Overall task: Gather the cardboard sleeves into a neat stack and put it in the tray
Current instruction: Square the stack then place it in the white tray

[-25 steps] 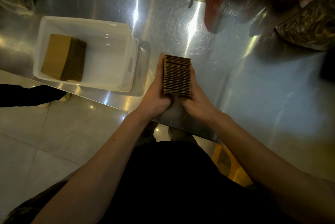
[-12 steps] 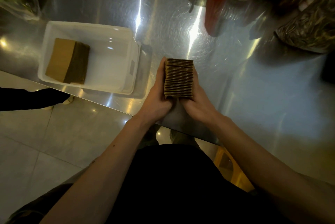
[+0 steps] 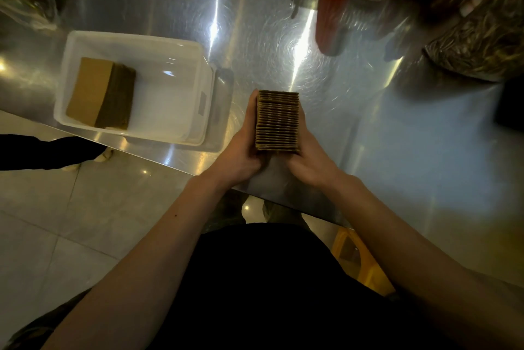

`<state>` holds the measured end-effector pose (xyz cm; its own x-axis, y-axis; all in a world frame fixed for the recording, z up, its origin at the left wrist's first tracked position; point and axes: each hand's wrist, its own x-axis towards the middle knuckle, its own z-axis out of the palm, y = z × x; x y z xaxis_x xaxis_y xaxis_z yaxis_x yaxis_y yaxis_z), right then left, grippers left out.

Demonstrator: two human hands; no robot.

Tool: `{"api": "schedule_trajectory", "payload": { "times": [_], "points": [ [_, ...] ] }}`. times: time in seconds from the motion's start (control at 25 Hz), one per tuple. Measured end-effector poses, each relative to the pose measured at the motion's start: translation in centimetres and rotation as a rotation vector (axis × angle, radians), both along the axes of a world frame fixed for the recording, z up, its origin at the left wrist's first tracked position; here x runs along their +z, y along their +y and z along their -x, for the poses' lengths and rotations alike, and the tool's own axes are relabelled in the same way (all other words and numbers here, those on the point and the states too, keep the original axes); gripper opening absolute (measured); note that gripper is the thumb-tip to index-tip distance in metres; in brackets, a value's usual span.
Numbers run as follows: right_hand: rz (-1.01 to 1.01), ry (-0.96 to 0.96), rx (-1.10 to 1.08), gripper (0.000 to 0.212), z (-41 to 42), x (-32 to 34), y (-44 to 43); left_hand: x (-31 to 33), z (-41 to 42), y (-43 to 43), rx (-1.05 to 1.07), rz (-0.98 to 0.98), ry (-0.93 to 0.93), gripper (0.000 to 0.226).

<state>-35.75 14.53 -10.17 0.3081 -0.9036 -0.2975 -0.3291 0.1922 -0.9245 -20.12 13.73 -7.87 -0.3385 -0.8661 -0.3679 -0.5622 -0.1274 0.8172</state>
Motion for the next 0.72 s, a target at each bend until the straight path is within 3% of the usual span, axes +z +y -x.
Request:
{"api": "schedule_trajectory", "payload": {
  "times": [0.24, 0.36, 0.48, 0.72],
  "points": [
    [-0.007, -0.020, -0.017, 0.082, 0.1, 0.7, -0.2, 0.6, 0.5, -0.1, 0.035, 0.026, -0.007, 0.097],
    [-0.051, -0.015, -0.064, 0.096, -0.1, 0.9, 0.0, 0.4, 0.9, 0.1, 0.097, 0.070, 0.019, 0.092],
    [-0.046, -0.027, -0.088, 0.106, -0.2, 1.0, -0.1, 0.1, 1.1, 0.0, 0.107, 0.028, -0.003, 0.104],
    [-0.010, -0.030, -0.044, 0.088, 0.0, 1.0, -0.3, -0.1, 1.0, -0.6, 0.046, 0.030, -0.032, 0.104]
  ]
}}
